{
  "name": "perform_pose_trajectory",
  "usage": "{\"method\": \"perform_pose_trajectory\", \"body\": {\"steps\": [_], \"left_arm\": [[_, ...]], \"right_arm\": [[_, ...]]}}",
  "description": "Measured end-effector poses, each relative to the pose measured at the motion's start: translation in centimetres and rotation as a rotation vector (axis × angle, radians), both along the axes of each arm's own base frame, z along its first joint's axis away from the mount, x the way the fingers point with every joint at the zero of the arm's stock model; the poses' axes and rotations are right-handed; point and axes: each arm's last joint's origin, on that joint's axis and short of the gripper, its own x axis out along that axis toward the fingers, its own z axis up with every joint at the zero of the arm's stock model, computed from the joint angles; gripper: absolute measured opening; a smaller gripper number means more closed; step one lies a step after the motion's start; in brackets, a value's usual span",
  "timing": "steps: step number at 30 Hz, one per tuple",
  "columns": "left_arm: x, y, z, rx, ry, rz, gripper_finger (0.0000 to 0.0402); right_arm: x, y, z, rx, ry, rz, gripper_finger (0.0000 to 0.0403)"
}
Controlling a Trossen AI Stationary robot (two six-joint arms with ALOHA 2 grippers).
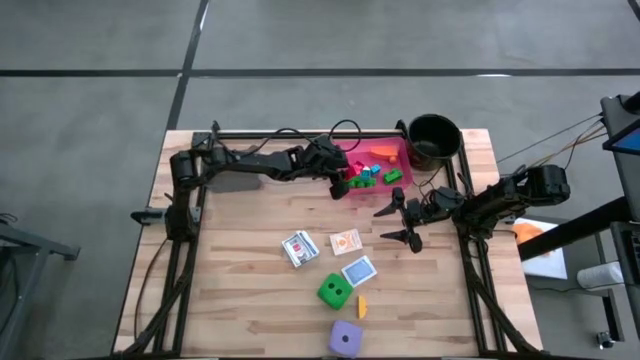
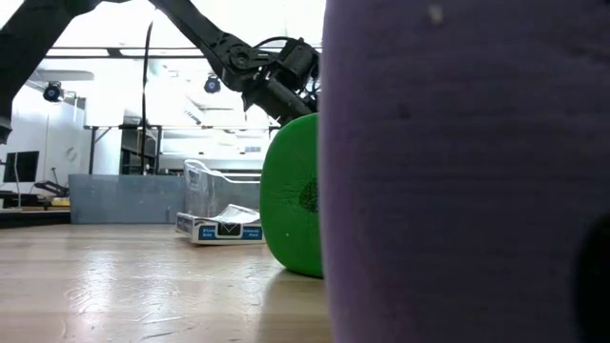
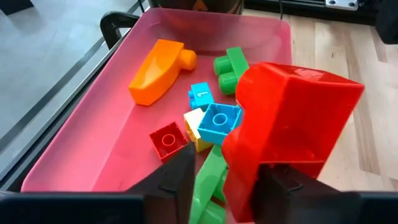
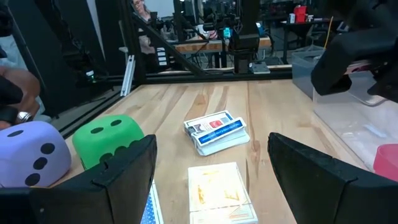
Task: Pick & Place Toys
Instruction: Put the red game piece into the pink bin
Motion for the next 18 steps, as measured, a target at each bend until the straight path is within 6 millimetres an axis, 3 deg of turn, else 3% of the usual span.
{"method": "perform_pose_trajectory", "body": {"steps": [10, 18], "left_arm": [[0.01, -0.02, 0.00, -0.013, -0.005, 0.019, 0.0235], [-0.12, 0.33, 0.04, -0.024, -0.018, 0.176, 0.0266]], "right_arm": [[0.00, 0.00, 0.00, 0.000, 0.000, 0.000, 0.0307], [0.00, 0.00, 0.00, 0.005, 0.001, 0.000, 0.0307]]}}
